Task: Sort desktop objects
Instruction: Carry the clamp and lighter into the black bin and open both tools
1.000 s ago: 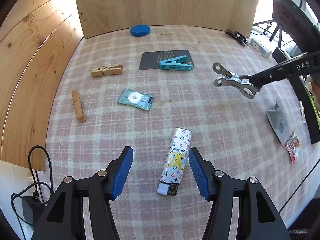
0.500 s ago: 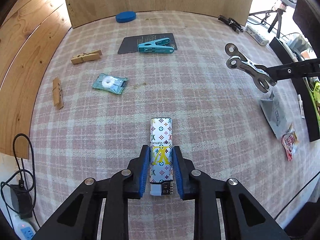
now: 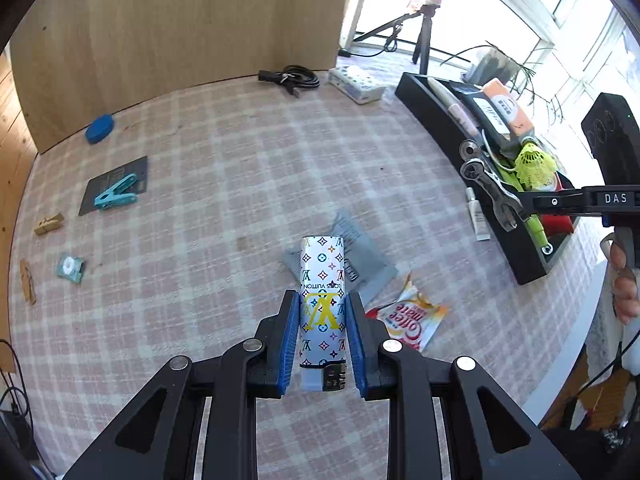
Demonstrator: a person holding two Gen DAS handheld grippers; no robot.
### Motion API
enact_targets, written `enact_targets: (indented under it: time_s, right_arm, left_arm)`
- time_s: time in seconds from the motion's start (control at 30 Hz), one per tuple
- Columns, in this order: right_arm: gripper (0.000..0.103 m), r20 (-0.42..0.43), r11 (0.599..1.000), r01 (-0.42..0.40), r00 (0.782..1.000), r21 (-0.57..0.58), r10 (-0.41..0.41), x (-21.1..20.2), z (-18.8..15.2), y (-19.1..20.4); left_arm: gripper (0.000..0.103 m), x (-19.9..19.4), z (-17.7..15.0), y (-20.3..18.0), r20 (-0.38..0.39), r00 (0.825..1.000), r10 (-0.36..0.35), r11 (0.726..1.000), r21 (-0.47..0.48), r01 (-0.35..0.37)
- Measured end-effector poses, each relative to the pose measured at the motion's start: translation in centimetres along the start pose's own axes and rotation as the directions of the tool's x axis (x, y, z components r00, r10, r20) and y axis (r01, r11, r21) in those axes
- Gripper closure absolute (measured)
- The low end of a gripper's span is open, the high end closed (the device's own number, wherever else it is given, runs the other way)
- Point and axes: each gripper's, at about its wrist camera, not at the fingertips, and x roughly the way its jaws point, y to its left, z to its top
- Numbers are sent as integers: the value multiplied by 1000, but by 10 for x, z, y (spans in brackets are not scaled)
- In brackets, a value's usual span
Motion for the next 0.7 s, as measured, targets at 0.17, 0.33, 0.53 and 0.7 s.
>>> enact_targets:
  time_s: [0.17, 0.33, 0.53, 0.7]
  right_arm:
    - [97, 57, 994, 53, 997, 92, -59, -49, -30, -54]
    - [97, 91, 980, 99, 989, 174, -116, -80, -51, -99]
    - [97, 103, 970, 134, 982, 203, -157, -96, -60, -130]
    - [95, 112, 966, 174, 974, 191, -198, -104, -60, -138]
  left_arm:
    - [78, 21, 34, -89, 1, 995, -95, 985, 145, 94]
    - [78, 42, 54, -171, -7, 986, -166, 957, 240, 163]
    - [78, 68, 73, -230, -20, 980, -198, 943, 269, 196]
    - [78, 82, 82, -259, -22, 980, -200, 938, 285, 198]
